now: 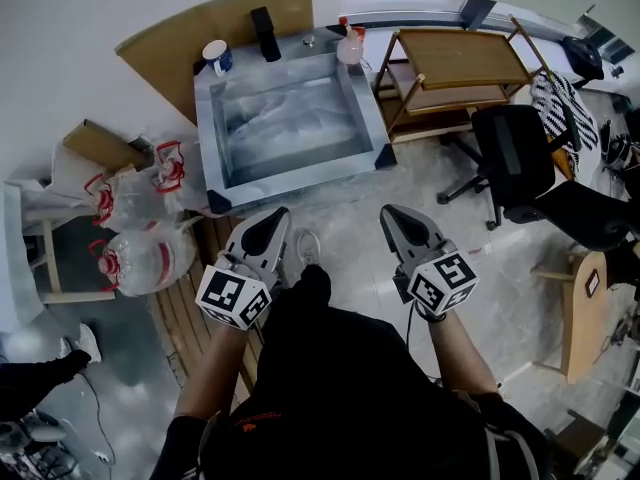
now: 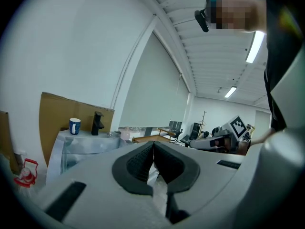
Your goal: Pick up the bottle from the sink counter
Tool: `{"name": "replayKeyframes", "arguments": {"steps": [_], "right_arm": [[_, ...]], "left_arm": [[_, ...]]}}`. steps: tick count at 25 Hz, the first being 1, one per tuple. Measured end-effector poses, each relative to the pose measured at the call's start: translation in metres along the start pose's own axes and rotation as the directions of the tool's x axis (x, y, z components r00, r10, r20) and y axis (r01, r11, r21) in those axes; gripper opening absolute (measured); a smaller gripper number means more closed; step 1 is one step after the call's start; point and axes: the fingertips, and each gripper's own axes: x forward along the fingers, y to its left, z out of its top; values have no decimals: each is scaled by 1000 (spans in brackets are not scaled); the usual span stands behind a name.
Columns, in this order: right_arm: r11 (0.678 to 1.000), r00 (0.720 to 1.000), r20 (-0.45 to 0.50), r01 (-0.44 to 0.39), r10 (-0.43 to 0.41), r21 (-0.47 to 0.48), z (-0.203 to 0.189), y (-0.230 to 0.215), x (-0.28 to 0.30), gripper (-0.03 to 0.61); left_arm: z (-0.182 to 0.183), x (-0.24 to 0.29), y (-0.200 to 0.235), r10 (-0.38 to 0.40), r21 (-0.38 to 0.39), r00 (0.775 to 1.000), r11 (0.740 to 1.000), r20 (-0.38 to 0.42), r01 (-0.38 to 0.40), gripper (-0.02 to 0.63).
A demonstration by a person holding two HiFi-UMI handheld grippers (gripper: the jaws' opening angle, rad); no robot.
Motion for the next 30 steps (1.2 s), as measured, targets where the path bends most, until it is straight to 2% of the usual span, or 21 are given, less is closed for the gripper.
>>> {"name": "replayKeyframes", "arguments": {"steps": [12, 19, 30], "right_arm": [[997, 997, -14, 80, -80, 13, 37, -33, 91, 5], [993, 993, -19, 116, -116, 28, 46, -51, 119, 5], [993, 993, -32, 114, -113, 30, 58, -86, 149, 5]], "left_arm": [[15, 59, 99, -56, -15, 997, 998, -57, 55, 18], [21, 92, 127, -89, -10, 993, 996, -73, 89, 18], [26, 144, 149, -99, 1, 991, 995, -90, 99, 18]]}}
